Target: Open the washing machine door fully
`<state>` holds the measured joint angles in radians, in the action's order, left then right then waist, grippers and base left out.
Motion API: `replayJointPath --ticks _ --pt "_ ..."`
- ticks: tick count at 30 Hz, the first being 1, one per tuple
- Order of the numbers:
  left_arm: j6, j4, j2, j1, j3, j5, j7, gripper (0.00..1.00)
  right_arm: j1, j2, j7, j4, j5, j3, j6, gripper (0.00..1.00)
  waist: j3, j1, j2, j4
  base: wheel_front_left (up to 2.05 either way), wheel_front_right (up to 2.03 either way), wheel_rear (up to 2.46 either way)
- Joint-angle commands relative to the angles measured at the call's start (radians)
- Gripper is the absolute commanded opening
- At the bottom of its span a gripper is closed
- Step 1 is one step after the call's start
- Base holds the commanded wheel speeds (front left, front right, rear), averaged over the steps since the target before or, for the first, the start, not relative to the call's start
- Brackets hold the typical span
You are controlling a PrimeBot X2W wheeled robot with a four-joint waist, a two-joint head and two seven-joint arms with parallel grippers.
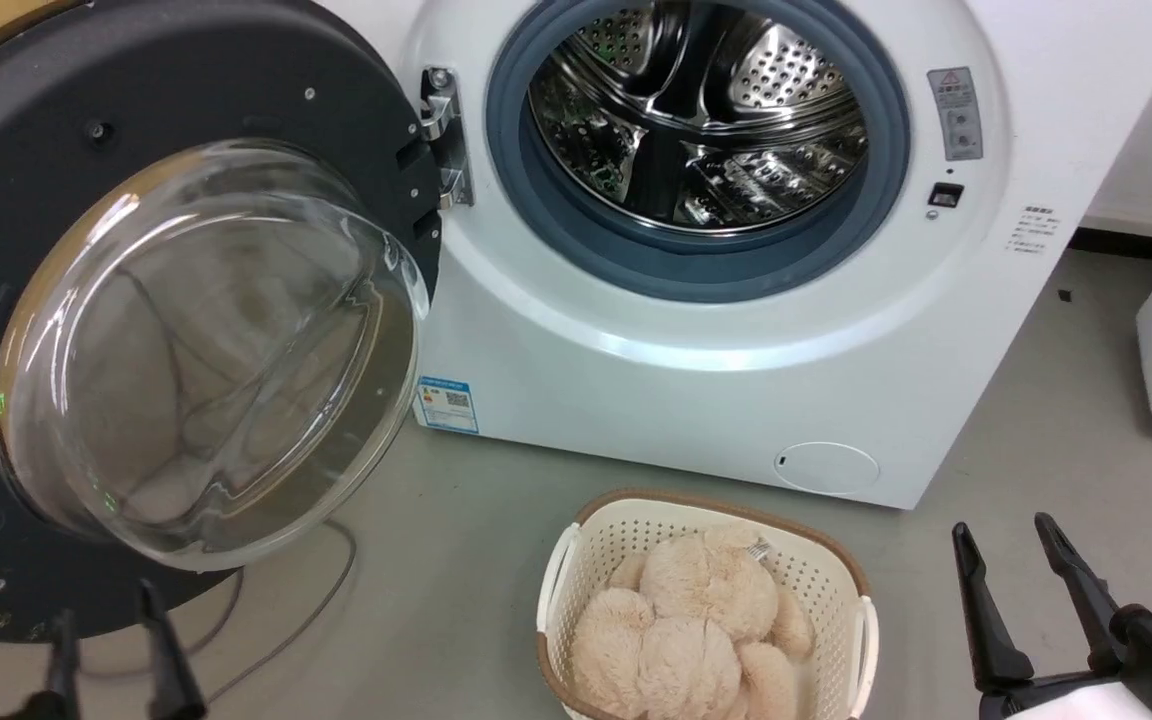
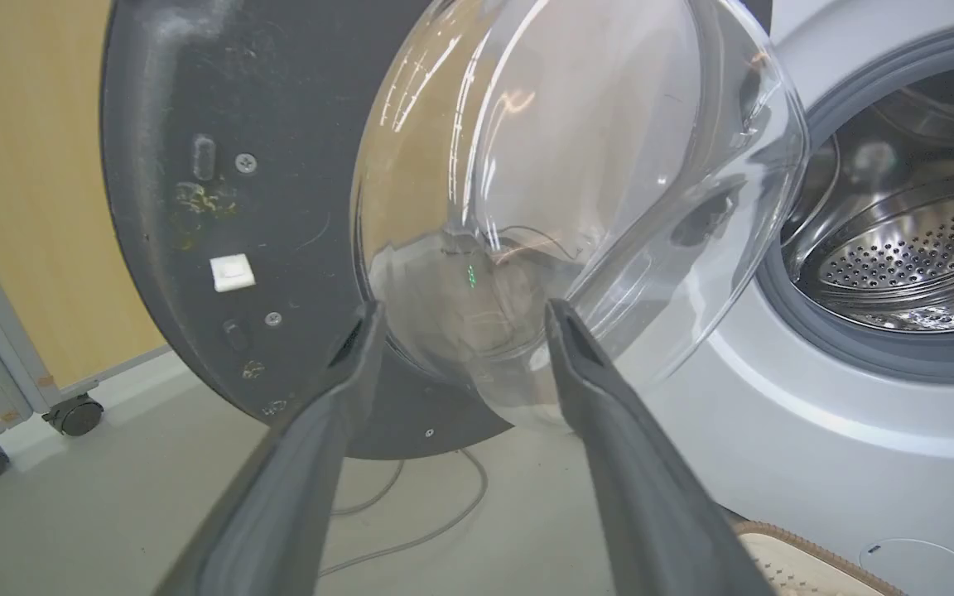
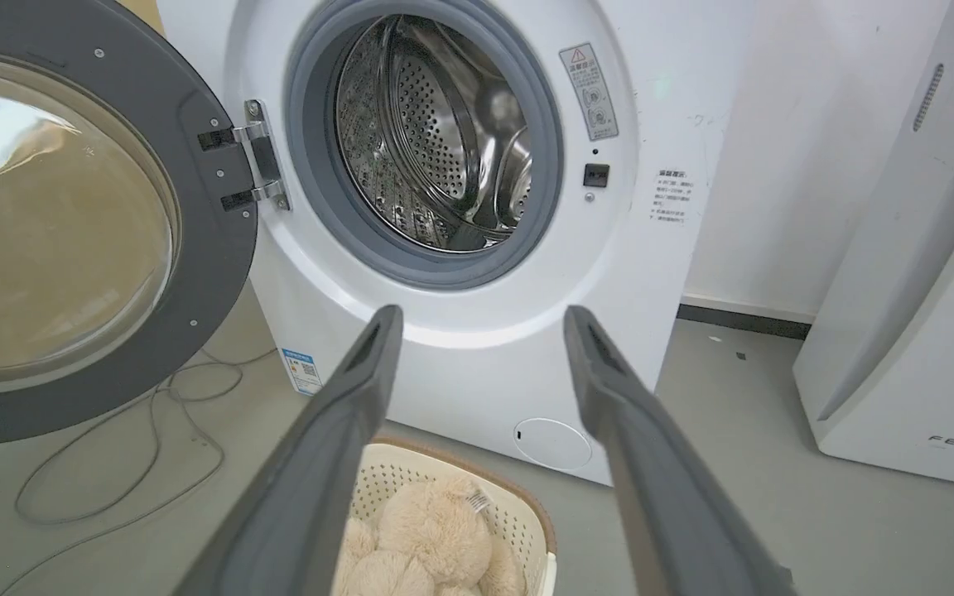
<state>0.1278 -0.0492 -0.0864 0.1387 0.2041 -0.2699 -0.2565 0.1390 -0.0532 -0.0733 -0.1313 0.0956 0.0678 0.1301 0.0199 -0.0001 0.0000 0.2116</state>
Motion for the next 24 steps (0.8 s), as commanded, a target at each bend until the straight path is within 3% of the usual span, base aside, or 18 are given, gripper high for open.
replayJointPath --ticks 1,14,24 --pt "0.008 0.013 0.006 0.015 -0.012 0.013 -0.005 1.0 0.011 0.003 -0.006 0.002 0.0 0.0 0.001 1.0 -0.007 0.0001 0.0 -0.006 0.0 0.0 0.0" --pt "-0.017 0.021 0.03 0.01 -0.214 0.071 -0.004 1.0 0.025 0.003 0.013 -0.006 -0.018 -0.023 0.001 1.0 -0.049 0.0001 0.0 -0.112 0.0 0.0 0.0" --pt "-0.033 -0.03 -0.029 -0.057 -0.273 0.138 0.07 1.0 0.053 0.003 0.032 -0.018 -0.018 -0.043 0.001 1.0 -0.053 0.0001 0.0 -0.211 0.0 0.0 0.0"
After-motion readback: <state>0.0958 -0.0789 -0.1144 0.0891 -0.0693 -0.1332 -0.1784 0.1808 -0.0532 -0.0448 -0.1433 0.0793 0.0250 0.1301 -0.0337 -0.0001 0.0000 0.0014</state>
